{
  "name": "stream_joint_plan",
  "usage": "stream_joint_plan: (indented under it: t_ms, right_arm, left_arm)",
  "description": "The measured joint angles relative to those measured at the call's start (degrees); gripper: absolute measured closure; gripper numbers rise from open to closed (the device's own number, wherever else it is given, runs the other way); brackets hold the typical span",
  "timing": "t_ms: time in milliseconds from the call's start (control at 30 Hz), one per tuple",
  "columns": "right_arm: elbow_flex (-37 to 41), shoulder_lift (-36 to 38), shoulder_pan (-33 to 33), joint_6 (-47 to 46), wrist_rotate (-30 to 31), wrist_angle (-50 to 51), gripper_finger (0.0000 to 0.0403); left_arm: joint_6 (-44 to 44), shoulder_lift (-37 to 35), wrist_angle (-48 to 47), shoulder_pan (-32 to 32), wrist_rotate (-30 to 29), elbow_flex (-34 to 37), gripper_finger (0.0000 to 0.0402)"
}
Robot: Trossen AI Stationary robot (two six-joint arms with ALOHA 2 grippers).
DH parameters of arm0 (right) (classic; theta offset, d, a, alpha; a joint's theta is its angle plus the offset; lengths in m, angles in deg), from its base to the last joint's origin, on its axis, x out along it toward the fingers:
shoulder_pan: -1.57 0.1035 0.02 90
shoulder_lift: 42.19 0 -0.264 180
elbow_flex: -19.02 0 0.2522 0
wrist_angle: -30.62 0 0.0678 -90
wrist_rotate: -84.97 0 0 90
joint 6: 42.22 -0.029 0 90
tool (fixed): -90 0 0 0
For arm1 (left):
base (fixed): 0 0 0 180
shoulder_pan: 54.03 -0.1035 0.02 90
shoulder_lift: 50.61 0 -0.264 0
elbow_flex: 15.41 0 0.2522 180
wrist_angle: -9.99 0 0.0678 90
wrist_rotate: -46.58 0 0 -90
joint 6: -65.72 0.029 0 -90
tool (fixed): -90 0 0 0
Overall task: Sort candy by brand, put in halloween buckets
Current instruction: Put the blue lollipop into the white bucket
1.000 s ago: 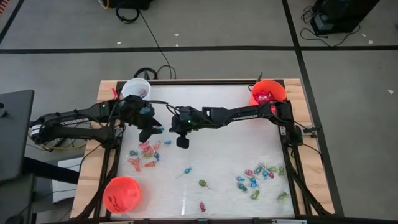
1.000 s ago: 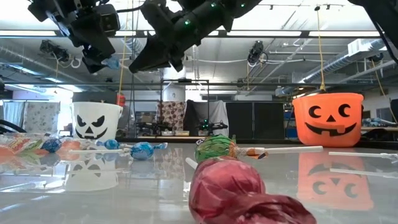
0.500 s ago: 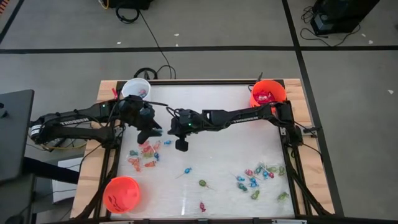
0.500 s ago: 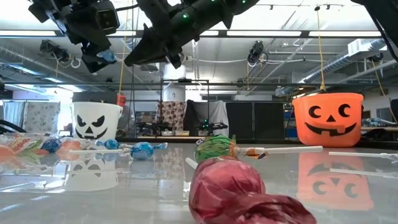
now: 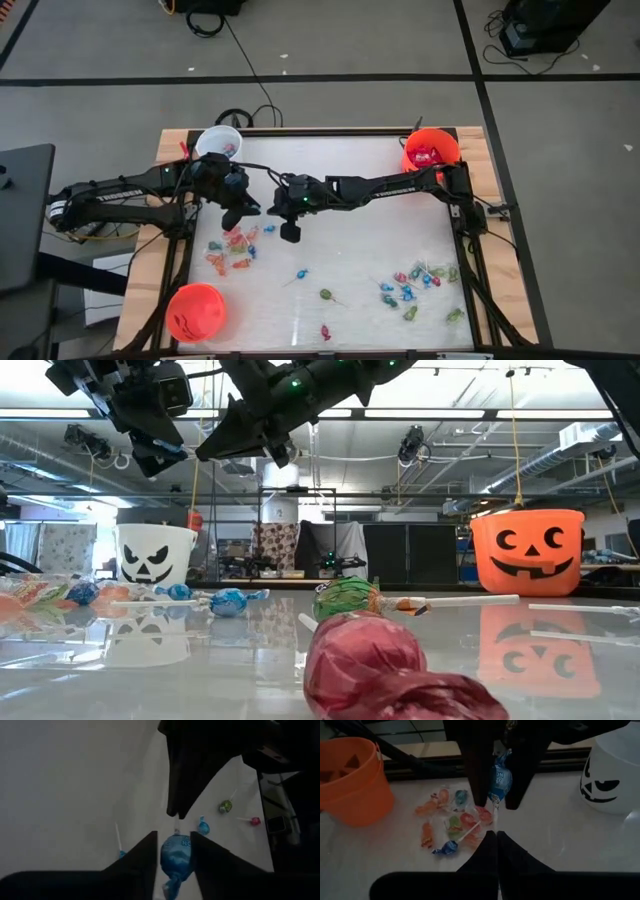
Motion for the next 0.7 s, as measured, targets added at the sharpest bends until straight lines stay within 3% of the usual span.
stream_joint_plan:
  t_ms: [67,233,467,700]
  right_arm:
    - [0.0,0.0,0.0,0.0,0.0,0.04,0.0402]
    - [0.0,-0.02,-0.28,-2.68,0.23,-0.16,0.0375]
    - [-0.02,-0.02,-3.1,-12.26,-0.13,3.69,0.0283]
    - [-0.02,-0.02,-4.89,-12.55,-1.35,7.84,0.0234]
  left_arm:
    - [0.0,0.0,-0.12,0.0,0.0,0.0,0.0323]
    - [-0.63,0.0,-0.81,-0.25,-1.95,-0.09,0.0326]
    - [-2.26,0.02,-4.86,-4.72,-15.5,-2.97,0.032]
    - [2.91,0.0,-10.69,-17.28,-27.68,-6.58,0.0315]
